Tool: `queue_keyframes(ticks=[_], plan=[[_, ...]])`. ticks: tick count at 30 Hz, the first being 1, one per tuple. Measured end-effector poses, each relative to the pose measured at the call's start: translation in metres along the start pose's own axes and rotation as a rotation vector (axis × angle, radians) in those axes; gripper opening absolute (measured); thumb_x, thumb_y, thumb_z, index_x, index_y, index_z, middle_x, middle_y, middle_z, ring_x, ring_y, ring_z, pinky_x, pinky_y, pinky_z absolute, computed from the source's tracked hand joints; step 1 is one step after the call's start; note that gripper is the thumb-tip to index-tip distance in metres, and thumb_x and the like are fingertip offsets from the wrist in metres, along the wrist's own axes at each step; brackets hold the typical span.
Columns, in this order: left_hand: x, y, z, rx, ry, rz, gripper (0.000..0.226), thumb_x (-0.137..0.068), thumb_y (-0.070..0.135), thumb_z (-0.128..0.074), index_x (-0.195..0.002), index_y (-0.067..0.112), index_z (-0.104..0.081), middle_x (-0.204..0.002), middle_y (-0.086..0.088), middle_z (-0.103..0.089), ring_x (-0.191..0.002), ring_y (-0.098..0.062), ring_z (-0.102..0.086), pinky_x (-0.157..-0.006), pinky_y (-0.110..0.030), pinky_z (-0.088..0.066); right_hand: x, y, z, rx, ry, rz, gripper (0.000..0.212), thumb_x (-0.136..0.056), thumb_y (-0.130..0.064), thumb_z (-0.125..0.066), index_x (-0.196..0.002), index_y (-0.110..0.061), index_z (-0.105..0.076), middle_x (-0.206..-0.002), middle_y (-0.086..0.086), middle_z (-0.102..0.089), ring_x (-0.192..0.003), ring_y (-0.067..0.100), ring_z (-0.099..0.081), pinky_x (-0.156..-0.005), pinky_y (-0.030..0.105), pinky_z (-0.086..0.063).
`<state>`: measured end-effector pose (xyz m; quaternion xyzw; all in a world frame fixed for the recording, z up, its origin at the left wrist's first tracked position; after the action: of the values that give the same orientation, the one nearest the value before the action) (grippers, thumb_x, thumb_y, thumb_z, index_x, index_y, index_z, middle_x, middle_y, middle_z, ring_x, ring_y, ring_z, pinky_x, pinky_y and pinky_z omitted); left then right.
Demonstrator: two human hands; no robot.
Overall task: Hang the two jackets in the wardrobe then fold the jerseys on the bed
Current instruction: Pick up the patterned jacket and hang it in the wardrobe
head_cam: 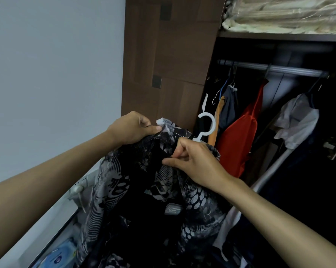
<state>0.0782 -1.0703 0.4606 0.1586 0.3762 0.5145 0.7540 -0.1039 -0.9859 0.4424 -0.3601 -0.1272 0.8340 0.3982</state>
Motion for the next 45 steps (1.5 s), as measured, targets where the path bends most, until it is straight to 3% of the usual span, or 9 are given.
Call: queue_keyframes(ticks=[7,14,18,22,29,33,36,41,45], plan=[[-0.004,-0.007,-0.007,0.030,-0.023,0.018,0.054,-0.085,0.054,-0.073,-0.054,0.015,-0.052,-0.047,0.007,-0.040,-0.044,-0.011,-0.037,-0.058,-0.027,-0.034,0.002,-0.006,-0.013,-0.002,-0.056,0.025,0.028,-0.082,-0.036,-0.082,-0.078,-0.021,-0.059,-0.078,-0.005,-0.071,-0.074,0.016,-0.070,-0.070,0.046,-0.059],[-0.006,-0.019,-0.010,-0.091,-0.003,0.012,0.043,-0.091,0.043,-0.068,-0.066,0.009,-0.062,-0.055,0.002,-0.054,-0.055,-0.016,-0.048,-0.070,-0.038,-0.054,0.006,-0.012,-0.016,0.003,-0.038,0.035,0.026,-0.089,-0.038,-0.075,-0.080,-0.026,-0.053,-0.075,-0.002,-0.069,-0.069,0.017,-0.069,-0.065,0.045,-0.057],[-0.003,-0.017,-0.014,-0.100,-0.024,0.007,0.049,-0.093,0.043,-0.067,-0.050,0.022,-0.052,-0.046,0.008,-0.043,-0.049,-0.015,-0.041,-0.061,-0.030,-0.041,0.006,-0.010,-0.018,0.079,-0.021,0.066,0.028,-0.094,-0.035,-0.071,-0.082,-0.021,-0.051,-0.069,0.001,-0.065,-0.060,0.022,-0.063,-0.058,0.047,-0.052],[-0.001,-0.013,-0.013,-0.092,-0.021,-0.008,0.054,-0.094,0.038,-0.066,-0.046,0.023,-0.046,-0.042,0.008,-0.037,-0.044,-0.010,-0.034,-0.058,-0.028,-0.034,0.005,-0.006,-0.017,0.075,0.006,0.052,0.026,-0.092,-0.027,-0.076,-0.083,-0.020,-0.053,-0.072,-0.005,-0.069,-0.068,0.009,-0.070,-0.064,0.037,-0.058],[0.013,-0.006,-0.003,0.098,-0.082,-0.043,0.046,-0.091,0.046,-0.070,-0.061,0.012,-0.061,-0.052,0.006,-0.049,-0.049,-0.008,-0.042,-0.054,-0.021,-0.038,0.002,0.023,0.002,-0.106,-0.211,-0.277,0.036,-0.078,-0.031,-0.088,-0.083,-0.010,-0.059,-0.069,0.007,-0.075,-0.058,0.013,-0.068,-0.057,0.033,-0.051],[0.027,0.004,0.009,0.116,-0.051,-0.089,0.049,-0.094,0.045,-0.065,-0.062,0.010,-0.054,-0.054,0.007,-0.039,-0.049,-0.005,-0.034,-0.049,-0.014,-0.029,0.006,0.030,0.054,-0.094,-0.018,-0.349,0.057,-0.078,-0.053,-0.080,-0.080,0.003,-0.069,-0.074,0.006,-0.077,-0.055,0.007,-0.068,-0.055,0.018,-0.051],[0.034,0.011,0.015,0.149,-0.027,-0.123,0.045,-0.097,0.039,-0.063,-0.061,0.015,-0.051,-0.050,0.010,-0.037,-0.046,-0.004,-0.033,-0.047,-0.013,-0.028,0.004,0.049,0.080,-0.088,0.202,-0.398,0.068,-0.075,-0.073,-0.070,-0.087,-0.007,-0.066,-0.083,0.006,-0.075,-0.073,0.020,-0.073,-0.068,0.036,-0.062],[0.038,0.016,0.024,0.175,0.025,-0.189,0.046,-0.099,0.040,-0.058,-0.070,0.004,-0.051,-0.054,0.005,-0.033,-0.049,-0.009,-0.026,-0.046,-0.019,-0.022,-0.011,0.051,0.085,-0.065,0.372,-0.355,0.034,-0.093,-0.049,-0.068,-0.087,-0.020,-0.051,-0.084,0.003,-0.074,-0.060,0.012,-0.064,-0.058,0.035,-0.054],[0.045,0.018,0.036,0.245,0.068,-0.231,0.044,-0.100,0.036,-0.057,-0.075,0.000,-0.052,-0.060,-0.002,-0.037,-0.057,-0.013,-0.032,-0.050,-0.022,-0.025,-0.024,0.046,0.093,-0.187,0.357,-0.330,0.021,-0.100,-0.033,-0.063,-0.099,-0.017,-0.051,-0.075,0.000,-0.076,-0.047,0.013,-0.062,-0.047,0.028,-0.046]])
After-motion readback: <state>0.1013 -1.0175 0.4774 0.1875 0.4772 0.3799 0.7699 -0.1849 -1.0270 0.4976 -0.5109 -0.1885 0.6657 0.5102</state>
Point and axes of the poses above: each hand's wrist, its own x-axis away from the middle knuckle, its own z-axis out of the back of the hand, y = z × x, the point moved 7 cm from there along -x, towards the middle knuckle
